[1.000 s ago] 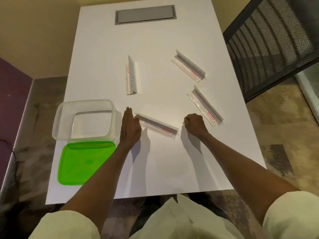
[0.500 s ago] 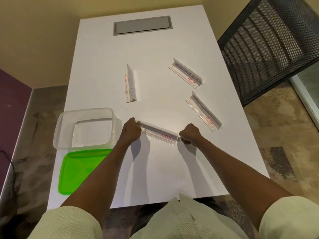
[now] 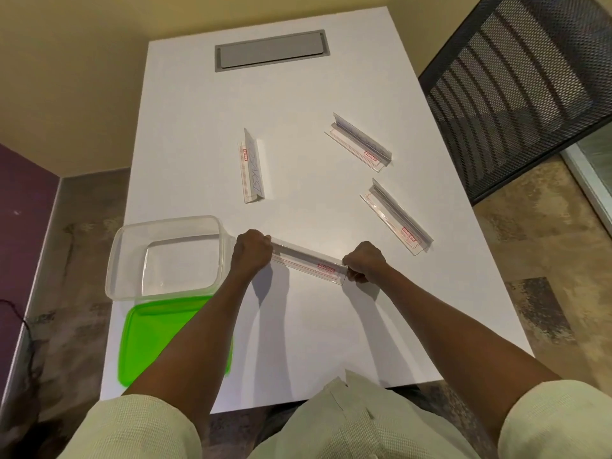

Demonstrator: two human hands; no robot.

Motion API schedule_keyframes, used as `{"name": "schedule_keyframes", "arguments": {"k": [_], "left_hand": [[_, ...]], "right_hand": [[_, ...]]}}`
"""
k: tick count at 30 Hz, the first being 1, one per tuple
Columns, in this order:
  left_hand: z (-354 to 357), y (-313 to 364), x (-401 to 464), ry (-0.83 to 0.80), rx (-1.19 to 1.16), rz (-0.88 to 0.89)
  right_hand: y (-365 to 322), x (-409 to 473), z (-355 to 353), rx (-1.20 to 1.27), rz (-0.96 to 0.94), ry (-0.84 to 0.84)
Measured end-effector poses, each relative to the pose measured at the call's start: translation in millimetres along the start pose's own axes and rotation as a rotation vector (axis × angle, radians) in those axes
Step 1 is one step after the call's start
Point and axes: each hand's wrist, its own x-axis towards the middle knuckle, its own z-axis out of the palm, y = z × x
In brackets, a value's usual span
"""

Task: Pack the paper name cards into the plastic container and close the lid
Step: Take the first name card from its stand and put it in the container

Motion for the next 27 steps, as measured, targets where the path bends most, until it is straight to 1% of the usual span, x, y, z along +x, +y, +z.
{"name": "schedule_keyframes", "arguments": {"k": [4, 7, 13, 17, 21, 27], "left_hand": [[-7.2, 2.8, -1.9, 0.010, -0.001, -0.009], [-14.0, 6.1, -4.4, 0.069, 0.039, 0.040], [-23.7, 14.0, -1.7, 0.132, -0.101, 0.004], [-21.9, 17.8, 0.2, 0.176, -0.208, -0.004], [-14.4, 20.6, 1.4, 0.232, -0.315, -0.032], [-6.7, 22.9, 0.5, 0.271, -0.512, -0.105]], "right_hand": [[-5.9, 0.6, -4.4, -0.006, 0.009, -0.012], [-12.2, 1.8, -13.3, 0.022, 0.017, -0.011], [-28.1, 10.1, -39.6, 0.096, -0.029, -0.004], [-36.9, 17.0, -56.0, 0.103, -0.118, 0.017], [-42.1, 22.0, -63.5, 0.028, -0.204, 0.063], [-41.7, 27.2, -67.2, -0.134, -0.362, 0.215]]}}
